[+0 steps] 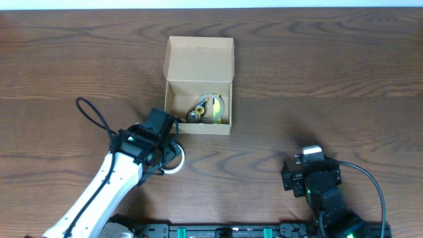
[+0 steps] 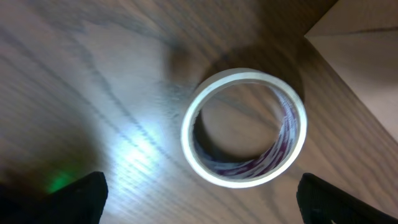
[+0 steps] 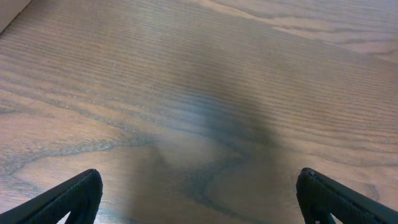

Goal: Pack container
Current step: 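Move the left gripper to the clear tape roll and grasp it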

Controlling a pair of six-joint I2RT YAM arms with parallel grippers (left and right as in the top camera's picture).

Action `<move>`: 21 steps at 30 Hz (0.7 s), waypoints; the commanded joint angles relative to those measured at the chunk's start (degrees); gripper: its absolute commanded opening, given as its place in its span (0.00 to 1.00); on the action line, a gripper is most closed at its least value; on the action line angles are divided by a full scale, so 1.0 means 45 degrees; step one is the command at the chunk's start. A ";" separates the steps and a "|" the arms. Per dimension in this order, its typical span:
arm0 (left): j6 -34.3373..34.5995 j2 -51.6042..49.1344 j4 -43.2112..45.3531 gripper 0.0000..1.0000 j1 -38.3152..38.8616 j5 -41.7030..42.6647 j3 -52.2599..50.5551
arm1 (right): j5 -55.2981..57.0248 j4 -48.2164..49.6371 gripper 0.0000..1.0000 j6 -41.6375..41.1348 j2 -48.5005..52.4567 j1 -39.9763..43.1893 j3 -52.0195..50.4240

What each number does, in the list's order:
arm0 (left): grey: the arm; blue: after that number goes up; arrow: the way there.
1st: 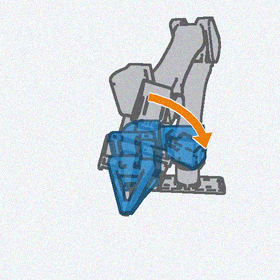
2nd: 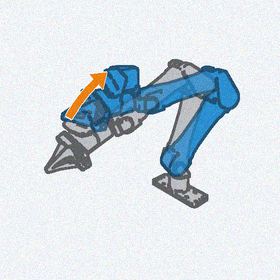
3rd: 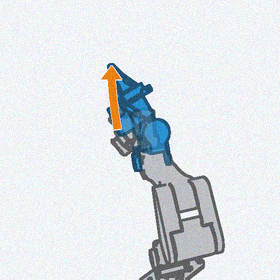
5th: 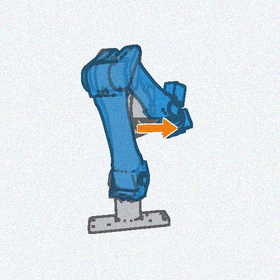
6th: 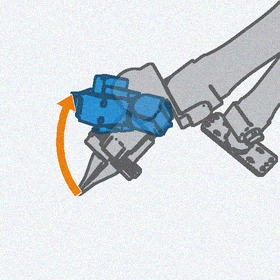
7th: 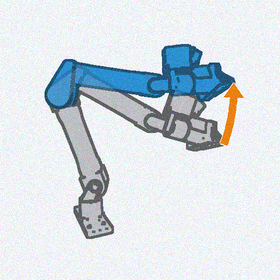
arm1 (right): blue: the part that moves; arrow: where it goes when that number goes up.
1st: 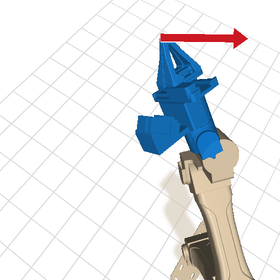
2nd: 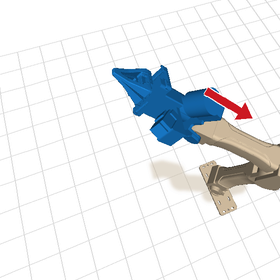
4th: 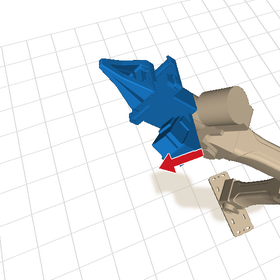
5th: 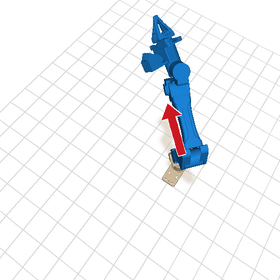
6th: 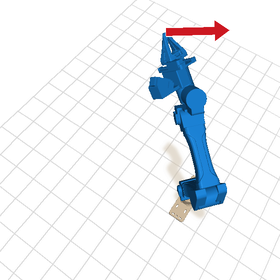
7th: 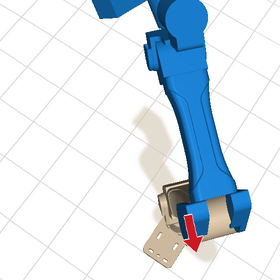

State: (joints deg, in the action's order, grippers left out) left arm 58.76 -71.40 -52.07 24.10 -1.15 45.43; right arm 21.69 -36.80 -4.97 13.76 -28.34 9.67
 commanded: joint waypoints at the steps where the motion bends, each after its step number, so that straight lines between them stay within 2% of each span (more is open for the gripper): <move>1: 0.0495 -0.0622 0.0403 0.97 0.0010 0.0272 -0.0087 | 0.0165 -0.0005 0.99 0.0073 -0.0053 0.0063 -0.0019; 4: 0.1375 -0.1073 0.0452 1.00 0.0010 0.0267 -0.0087 | 0.0165 -0.0005 0.99 0.0073 -0.0053 0.0063 -0.0019; 6: 0.1831 -0.1234 0.0505 0.94 0.0010 0.0282 -0.0097 | 0.0165 -0.0005 0.99 0.0078 -0.0053 0.0063 -0.0019; 11: 0.1919 -0.1277 0.1855 0.95 0.0010 0.0617 -0.0690 | 0.0165 -0.0005 0.99 0.0073 -0.0053 0.0063 -0.0019; 17: 0.2599 -0.1277 0.2254 0.95 0.0010 0.0801 -0.1360 | 0.0165 -0.0005 0.99 0.0073 -0.0053 0.0063 -0.0019; 21: 0.2769 -0.1287 0.2409 0.89 0.0010 0.0835 -0.1632 | 0.0165 -0.0005 0.99 0.0073 -0.0053 0.0063 -0.0019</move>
State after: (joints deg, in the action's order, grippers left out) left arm 69.73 -76.73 -41.45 24.10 2.66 38.87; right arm 21.69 -36.80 -4.97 13.76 -28.34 9.67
